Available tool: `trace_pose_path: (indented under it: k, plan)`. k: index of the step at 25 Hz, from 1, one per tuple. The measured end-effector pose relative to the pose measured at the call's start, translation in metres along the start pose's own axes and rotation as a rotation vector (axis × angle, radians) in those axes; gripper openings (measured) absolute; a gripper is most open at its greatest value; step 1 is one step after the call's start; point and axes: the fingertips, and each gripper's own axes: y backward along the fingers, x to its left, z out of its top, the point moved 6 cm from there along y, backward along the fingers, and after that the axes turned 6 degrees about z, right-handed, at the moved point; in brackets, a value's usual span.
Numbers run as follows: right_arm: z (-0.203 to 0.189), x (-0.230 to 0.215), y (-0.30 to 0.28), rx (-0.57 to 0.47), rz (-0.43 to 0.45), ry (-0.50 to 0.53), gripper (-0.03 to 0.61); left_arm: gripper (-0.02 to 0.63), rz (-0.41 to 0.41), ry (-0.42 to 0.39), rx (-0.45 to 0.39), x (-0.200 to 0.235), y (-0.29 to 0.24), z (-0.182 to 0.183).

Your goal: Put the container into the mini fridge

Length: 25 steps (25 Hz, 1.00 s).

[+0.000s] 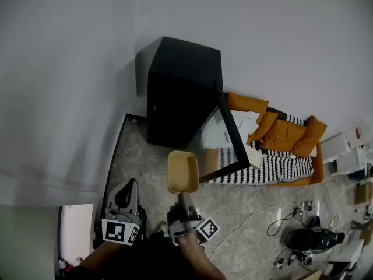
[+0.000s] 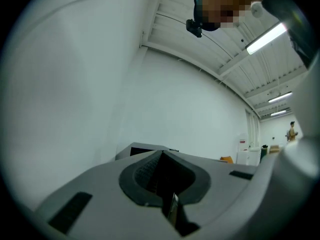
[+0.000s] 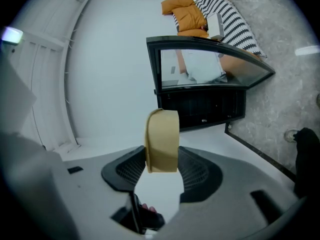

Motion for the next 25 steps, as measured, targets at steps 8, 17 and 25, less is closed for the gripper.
trace_pose_path:
  k: [8,17,25]
  plan:
    - [-0.014,-0.009,-0.083,-0.066,0.016,0.024,0.192,0.005,-0.098,0.011,0.005,0.051,-0.075,0.007]
    - [-0.025,-0.016,-0.147,-0.113,0.004,0.051,0.192,0.005,-0.165,0.029,0.016,0.088,-0.127,0.010]
    - [-0.003,-0.023,-0.191,-0.117,-0.009,0.049,0.192,0.005,-0.151,0.048,0.040,0.098,-0.167,0.005]
